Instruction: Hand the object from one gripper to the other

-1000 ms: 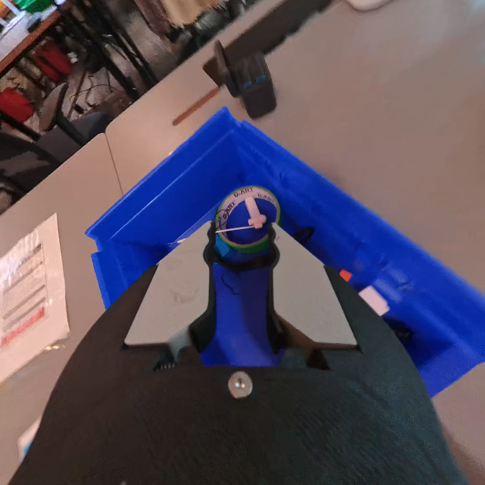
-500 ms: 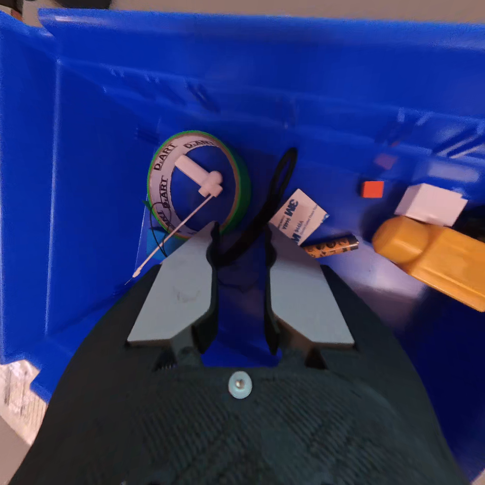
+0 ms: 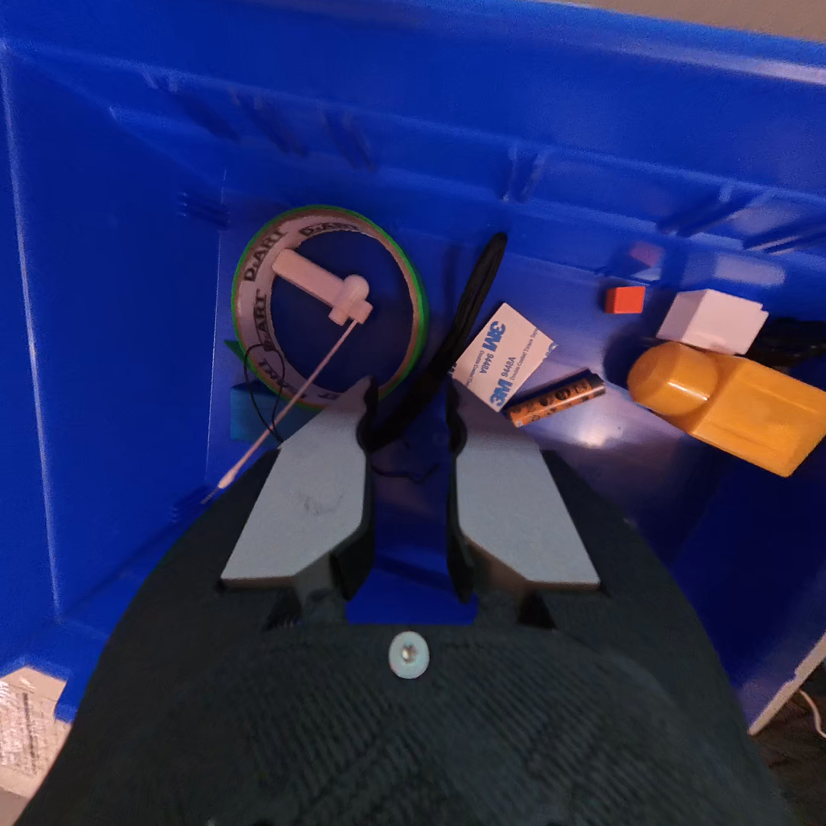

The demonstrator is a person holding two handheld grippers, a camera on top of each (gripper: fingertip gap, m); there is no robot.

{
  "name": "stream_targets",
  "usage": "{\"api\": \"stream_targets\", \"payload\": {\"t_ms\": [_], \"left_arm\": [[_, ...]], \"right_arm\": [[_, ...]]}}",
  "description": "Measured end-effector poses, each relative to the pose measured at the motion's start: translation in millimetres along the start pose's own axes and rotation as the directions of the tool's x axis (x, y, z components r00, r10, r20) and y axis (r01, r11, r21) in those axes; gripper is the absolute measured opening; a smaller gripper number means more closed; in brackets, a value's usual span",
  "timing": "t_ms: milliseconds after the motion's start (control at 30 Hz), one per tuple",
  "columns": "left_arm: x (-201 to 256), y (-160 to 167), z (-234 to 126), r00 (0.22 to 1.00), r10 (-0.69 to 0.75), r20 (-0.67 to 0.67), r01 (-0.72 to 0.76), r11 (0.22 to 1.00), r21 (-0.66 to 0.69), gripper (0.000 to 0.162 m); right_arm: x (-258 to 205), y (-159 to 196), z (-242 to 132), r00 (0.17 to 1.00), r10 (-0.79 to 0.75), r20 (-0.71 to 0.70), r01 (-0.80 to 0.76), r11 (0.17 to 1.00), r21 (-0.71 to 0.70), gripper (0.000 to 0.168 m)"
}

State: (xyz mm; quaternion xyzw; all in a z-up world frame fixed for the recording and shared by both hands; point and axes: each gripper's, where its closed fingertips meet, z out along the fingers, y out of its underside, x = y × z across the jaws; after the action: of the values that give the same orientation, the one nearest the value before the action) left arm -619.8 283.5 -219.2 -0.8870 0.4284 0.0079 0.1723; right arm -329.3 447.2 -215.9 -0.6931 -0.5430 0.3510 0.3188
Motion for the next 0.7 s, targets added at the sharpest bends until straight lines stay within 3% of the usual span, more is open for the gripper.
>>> {"api": "stream_targets", "payload": {"t_ms": [267,600,700], "left_arm": [[1,2,-19,0.997,0.063,0.041,-0.064,0.998,0.017,0.021],[2,17,13,0.986,0.164,0.026,-0.158,0.974,-0.16,0.018],[1,14,14,0.989,0.148,0.013,-0.145,0.979,-0.142,0.011]], "right_arm": [[-1,0,1,1.0,0.017,0.015,-0.017,1.0,0.0,0.077],[-1,0,0,1.0,0.016,0.015,-0.016,1.0,0.0,0.077],[-3,0,0,0.999,0.021,0.026,-0.021,1.0,0.001,0.077]]}}
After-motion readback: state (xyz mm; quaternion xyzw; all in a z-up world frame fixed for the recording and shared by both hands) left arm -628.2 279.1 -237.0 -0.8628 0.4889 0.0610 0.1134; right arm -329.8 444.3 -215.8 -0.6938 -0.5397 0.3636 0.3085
